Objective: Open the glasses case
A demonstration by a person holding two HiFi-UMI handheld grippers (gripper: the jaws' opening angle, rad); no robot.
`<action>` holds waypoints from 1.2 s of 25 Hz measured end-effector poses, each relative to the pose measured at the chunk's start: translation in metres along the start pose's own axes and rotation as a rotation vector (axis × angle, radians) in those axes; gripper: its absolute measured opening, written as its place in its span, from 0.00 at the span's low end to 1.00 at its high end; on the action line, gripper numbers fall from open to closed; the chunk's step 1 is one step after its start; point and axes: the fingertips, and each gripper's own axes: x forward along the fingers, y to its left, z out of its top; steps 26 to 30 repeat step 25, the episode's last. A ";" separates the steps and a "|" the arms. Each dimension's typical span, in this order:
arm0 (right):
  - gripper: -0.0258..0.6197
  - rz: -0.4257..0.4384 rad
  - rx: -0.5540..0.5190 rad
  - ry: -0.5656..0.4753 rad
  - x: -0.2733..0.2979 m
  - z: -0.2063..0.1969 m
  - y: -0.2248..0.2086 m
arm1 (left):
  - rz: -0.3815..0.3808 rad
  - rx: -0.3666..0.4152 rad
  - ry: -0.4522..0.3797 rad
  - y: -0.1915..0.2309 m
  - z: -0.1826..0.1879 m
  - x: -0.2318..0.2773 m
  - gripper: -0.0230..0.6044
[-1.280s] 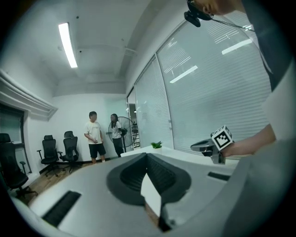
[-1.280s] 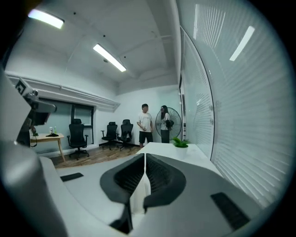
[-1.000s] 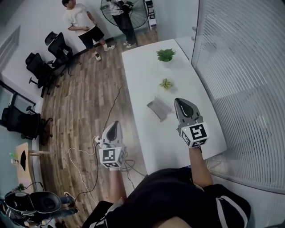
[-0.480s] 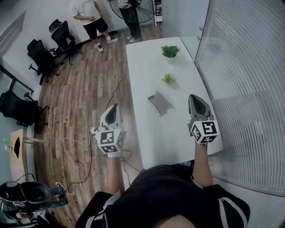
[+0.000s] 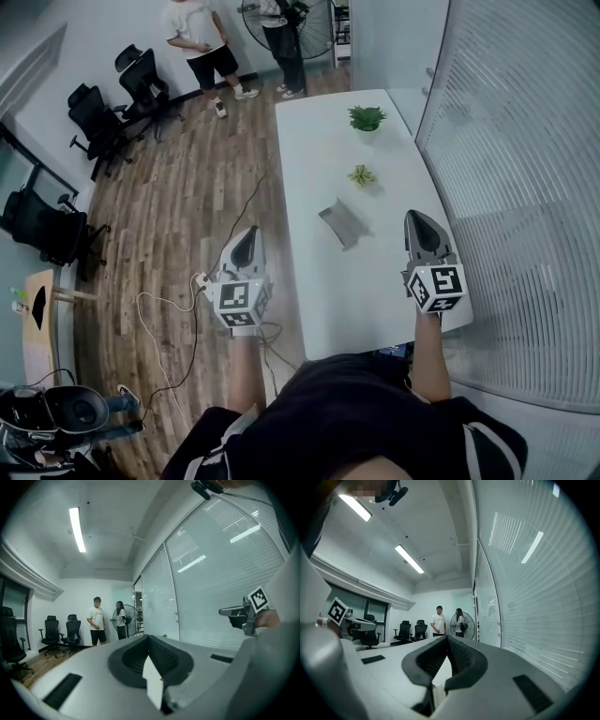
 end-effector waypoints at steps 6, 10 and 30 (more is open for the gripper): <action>0.06 0.009 0.013 0.008 -0.004 -0.006 0.005 | -0.012 0.007 -0.005 -0.005 -0.001 -0.003 0.03; 0.06 -0.001 0.016 0.010 -0.006 -0.009 0.002 | -0.013 0.007 -0.001 -0.008 -0.003 -0.003 0.03; 0.06 0.010 0.006 0.000 -0.002 -0.002 0.015 | -0.022 0.020 -0.028 -0.003 0.011 -0.007 0.03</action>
